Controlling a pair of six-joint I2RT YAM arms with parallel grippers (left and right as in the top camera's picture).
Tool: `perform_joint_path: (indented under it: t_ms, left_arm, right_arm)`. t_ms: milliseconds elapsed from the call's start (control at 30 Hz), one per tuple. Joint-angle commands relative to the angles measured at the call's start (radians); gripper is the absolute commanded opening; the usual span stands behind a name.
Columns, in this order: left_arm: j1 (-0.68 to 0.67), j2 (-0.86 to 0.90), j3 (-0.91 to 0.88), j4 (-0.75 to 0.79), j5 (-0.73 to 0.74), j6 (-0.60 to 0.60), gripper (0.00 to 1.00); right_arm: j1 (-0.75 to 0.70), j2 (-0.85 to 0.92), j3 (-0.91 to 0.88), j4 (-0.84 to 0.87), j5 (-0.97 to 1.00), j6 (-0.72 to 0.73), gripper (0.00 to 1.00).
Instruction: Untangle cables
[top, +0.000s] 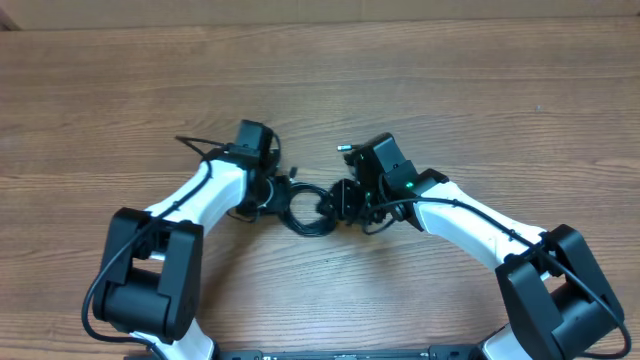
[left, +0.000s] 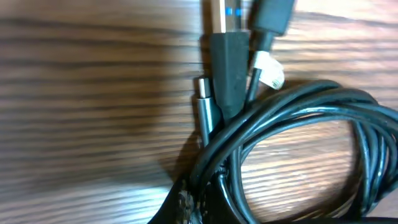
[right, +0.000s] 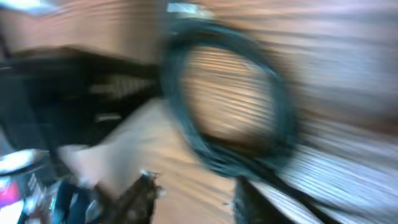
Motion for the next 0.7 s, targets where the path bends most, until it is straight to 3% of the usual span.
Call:
perform_joint_path:
  t_ms: [0,333,433,600,667]
  left_arm:
    - [-0.056,0.075,-0.039,0.001,-0.027,0.100,0.05]
    - [-0.060,0.075,-0.036,-0.001,-0.032,0.119,0.16]
    - [-0.060,0.075,-0.036,-0.013,-0.111,0.058,0.18]
    - [-0.054,0.075,-0.036,-0.022,-0.124,0.040,0.12]
    - [-0.054,0.075,-0.036,-0.024,-0.124,0.035,0.07]
  right_arm:
    - [0.011,0.004,0.004,0.031,-0.122,-0.064,0.49]
    - [0.080,0.005,0.003,0.023,0.150,-0.063,0.55]
    - [0.111,0.010,0.003,0.023,0.245,-0.059,0.53]
    - [0.118,0.061,0.003,0.077,0.262,-0.032,0.34]
    - [0.118,0.095,0.003,0.101,0.262,-0.007,0.31]
